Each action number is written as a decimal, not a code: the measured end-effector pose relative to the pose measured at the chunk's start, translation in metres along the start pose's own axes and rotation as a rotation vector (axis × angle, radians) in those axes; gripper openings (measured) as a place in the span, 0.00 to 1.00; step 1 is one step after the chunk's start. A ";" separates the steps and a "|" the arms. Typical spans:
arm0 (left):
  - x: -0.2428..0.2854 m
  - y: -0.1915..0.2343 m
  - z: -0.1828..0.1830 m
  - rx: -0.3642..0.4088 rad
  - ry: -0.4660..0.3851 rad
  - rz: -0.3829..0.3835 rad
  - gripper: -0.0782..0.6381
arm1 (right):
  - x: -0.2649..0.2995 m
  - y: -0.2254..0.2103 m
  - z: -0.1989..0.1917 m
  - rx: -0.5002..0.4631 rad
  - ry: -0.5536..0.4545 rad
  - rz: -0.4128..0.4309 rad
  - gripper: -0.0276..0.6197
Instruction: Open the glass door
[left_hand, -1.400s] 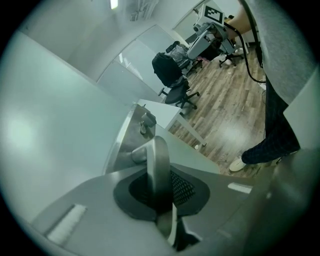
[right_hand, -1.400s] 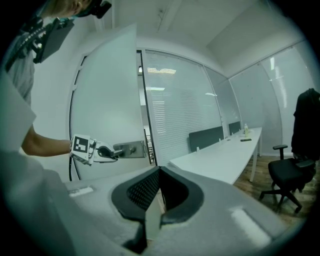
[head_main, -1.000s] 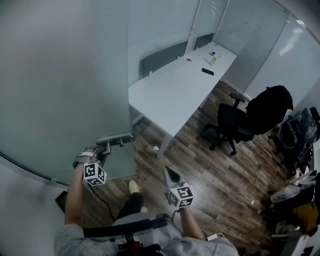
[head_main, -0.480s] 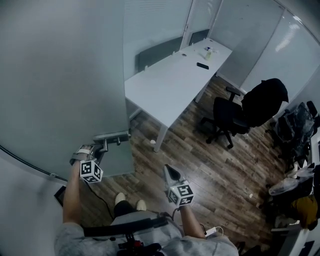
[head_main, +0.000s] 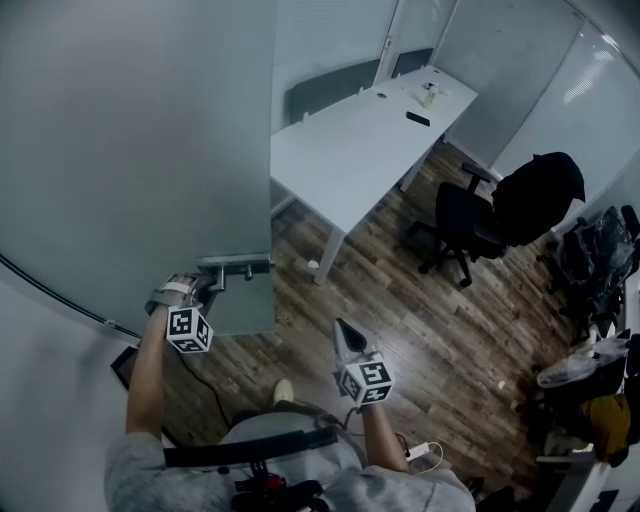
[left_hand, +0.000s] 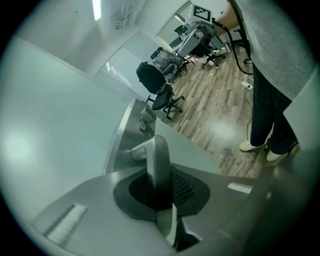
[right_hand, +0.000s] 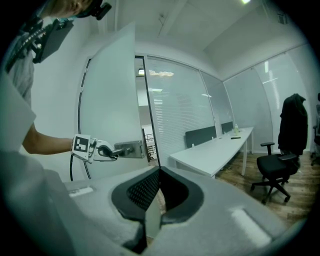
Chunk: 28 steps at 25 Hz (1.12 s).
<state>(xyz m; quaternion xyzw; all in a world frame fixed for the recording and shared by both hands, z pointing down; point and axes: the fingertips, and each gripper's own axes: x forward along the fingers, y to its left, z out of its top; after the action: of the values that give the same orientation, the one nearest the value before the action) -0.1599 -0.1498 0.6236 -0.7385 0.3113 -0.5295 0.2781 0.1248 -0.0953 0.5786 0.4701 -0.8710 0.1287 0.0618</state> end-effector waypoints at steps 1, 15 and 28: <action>-0.003 -0.003 0.001 0.005 0.001 -0.004 0.15 | -0.002 0.003 0.000 0.003 -0.004 -0.002 0.05; -0.048 -0.046 0.019 0.062 -0.056 -0.034 0.15 | -0.062 0.042 -0.019 0.036 -0.021 -0.093 0.05; -0.084 -0.083 0.032 0.110 -0.121 -0.062 0.15 | -0.099 0.102 -0.033 0.042 -0.043 -0.132 0.05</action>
<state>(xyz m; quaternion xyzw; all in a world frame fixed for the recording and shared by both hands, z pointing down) -0.1368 -0.0293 0.6248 -0.7621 0.2415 -0.5085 0.3199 0.0936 0.0477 0.5706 0.5305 -0.8362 0.1326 0.0413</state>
